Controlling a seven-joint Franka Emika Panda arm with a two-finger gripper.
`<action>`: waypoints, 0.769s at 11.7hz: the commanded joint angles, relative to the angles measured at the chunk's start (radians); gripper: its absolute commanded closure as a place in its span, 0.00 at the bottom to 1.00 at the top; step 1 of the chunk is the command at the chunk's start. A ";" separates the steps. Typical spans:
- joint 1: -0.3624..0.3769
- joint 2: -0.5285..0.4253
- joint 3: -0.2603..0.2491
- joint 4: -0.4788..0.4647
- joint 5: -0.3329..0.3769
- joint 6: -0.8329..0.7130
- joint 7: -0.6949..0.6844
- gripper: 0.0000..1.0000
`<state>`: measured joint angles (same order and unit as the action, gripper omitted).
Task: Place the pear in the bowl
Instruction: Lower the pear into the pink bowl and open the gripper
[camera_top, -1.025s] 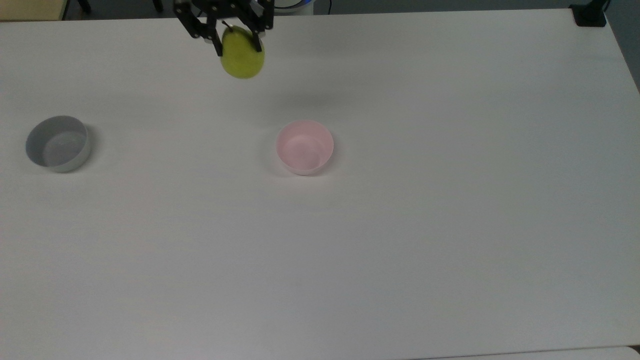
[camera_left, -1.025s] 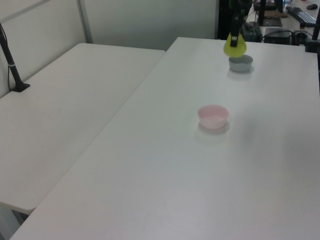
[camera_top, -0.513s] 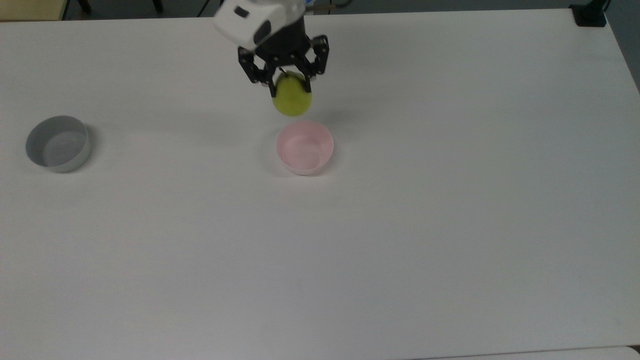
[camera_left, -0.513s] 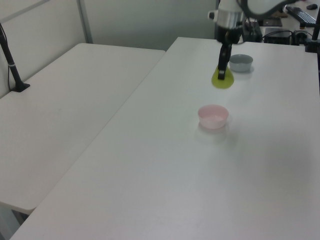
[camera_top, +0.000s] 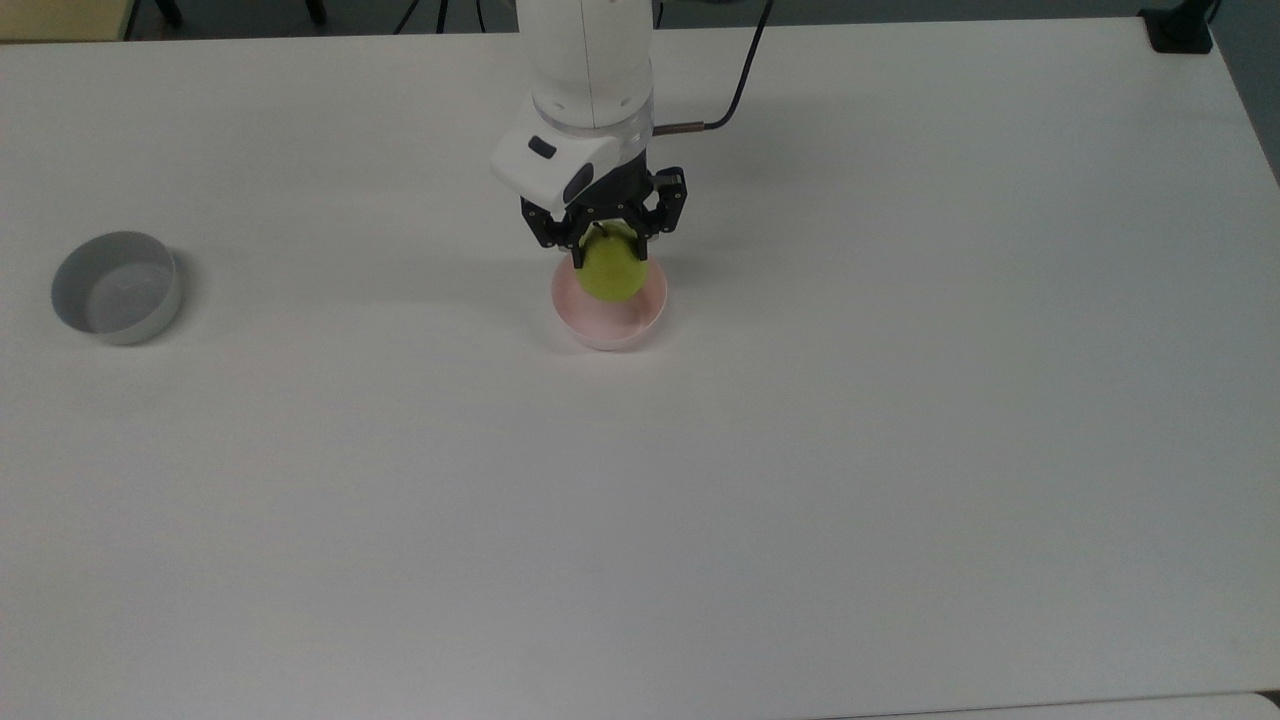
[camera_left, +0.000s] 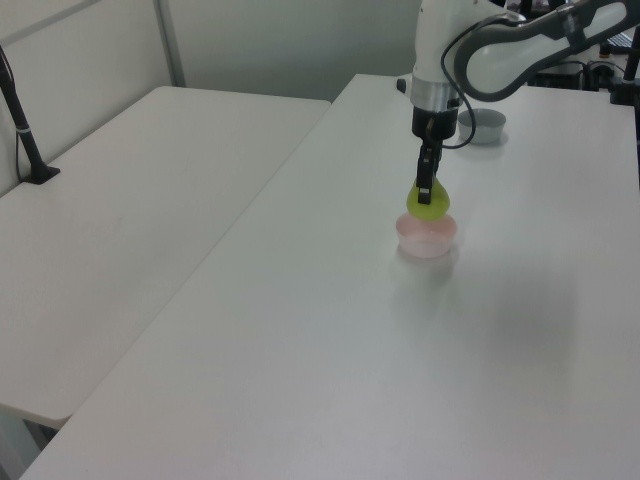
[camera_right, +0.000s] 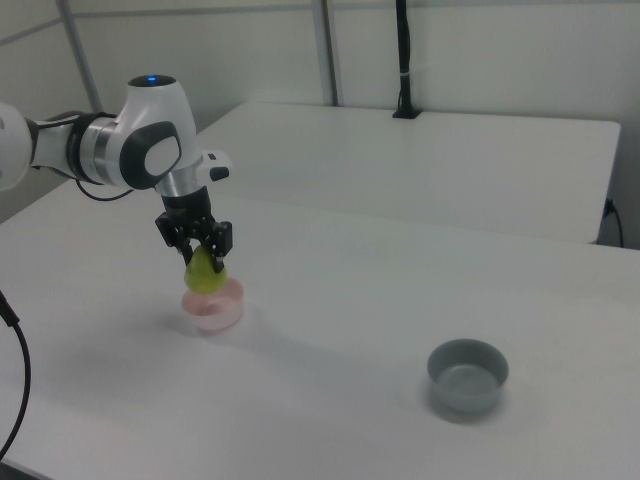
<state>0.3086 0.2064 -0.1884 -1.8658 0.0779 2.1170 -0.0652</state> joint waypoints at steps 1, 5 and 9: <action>0.015 0.039 -0.006 -0.007 0.003 0.055 0.015 0.79; 0.012 0.079 -0.006 -0.007 -0.001 0.083 0.015 0.71; 0.004 0.077 -0.008 -0.006 -0.001 0.074 0.021 0.00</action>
<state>0.3065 0.2947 -0.1882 -1.8648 0.0778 2.1781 -0.0651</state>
